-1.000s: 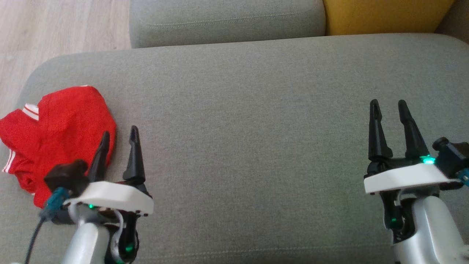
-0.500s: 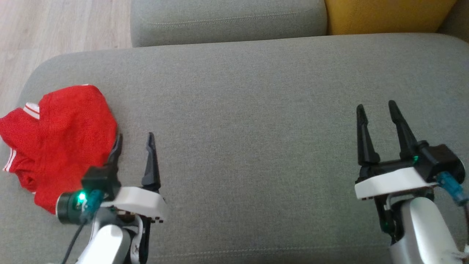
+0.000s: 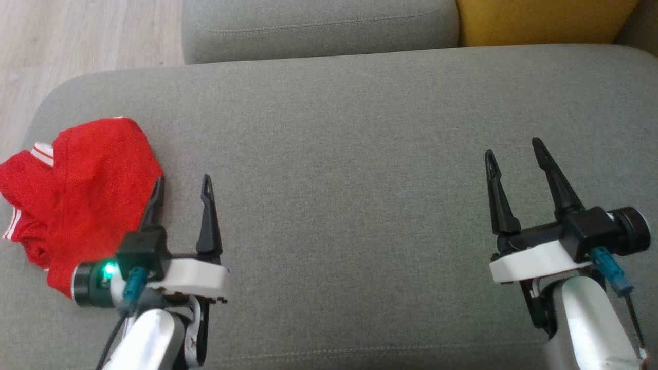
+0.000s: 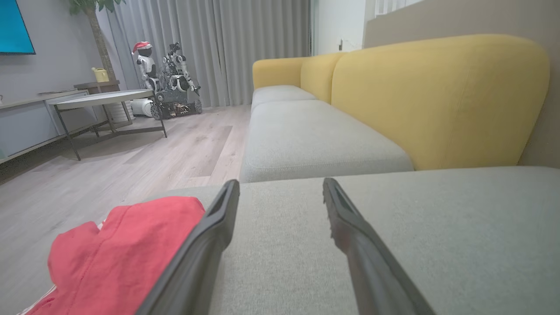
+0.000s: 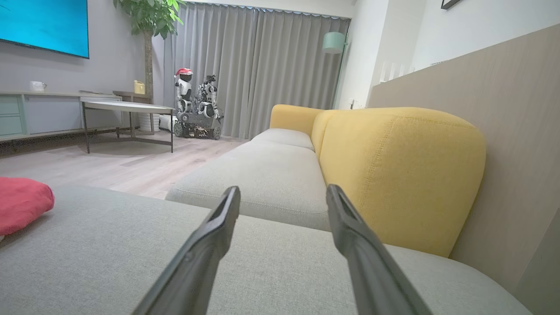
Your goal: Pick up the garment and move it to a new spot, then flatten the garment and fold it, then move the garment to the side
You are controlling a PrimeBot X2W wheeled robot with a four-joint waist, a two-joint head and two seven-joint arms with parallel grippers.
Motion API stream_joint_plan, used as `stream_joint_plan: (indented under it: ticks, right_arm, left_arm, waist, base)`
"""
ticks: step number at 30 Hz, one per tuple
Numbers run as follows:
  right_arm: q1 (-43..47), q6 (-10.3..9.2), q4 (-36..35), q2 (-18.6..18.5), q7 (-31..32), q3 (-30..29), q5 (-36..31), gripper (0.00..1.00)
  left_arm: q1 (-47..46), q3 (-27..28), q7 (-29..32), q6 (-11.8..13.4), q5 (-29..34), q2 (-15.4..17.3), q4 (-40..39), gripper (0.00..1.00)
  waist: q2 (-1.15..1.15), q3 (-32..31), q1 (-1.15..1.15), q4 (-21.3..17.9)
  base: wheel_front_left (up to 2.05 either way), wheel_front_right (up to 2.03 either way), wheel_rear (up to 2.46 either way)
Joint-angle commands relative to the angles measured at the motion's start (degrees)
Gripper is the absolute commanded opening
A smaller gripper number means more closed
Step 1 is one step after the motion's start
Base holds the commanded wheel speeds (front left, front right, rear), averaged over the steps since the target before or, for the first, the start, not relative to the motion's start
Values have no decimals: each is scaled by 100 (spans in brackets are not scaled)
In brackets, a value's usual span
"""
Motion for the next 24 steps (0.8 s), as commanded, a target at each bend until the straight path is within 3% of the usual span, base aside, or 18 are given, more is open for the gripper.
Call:
stream_joint_plan:
  ticks: [1,9,17,24]
  right_arm:
    - [-252,40,-243,13,-96,141,6,100]
    - [-197,43,-29,12,-214,107,465,100]
    - [-270,44,392,11,-285,153,545,100]
    - [-308,44,452,11,-285,124,548,100]
  left_arm:
    - [-264,340,-89,-65,149,24,-295,100]
    - [7,980,-206,-661,199,-472,-326,100]
    - [161,1758,-277,-1597,331,-1011,155,100]
    - [151,2040,-277,-1921,618,-1164,334,100]
  waist:
    - [0,6,0,3]
    - [0,37,0,29]
    - [0,32,0,18]
    - [0,13,0,5]
  base:
    - [0,0,0]
    - [0,0,0]
    - [0,0,0]
    - [0,0,0]
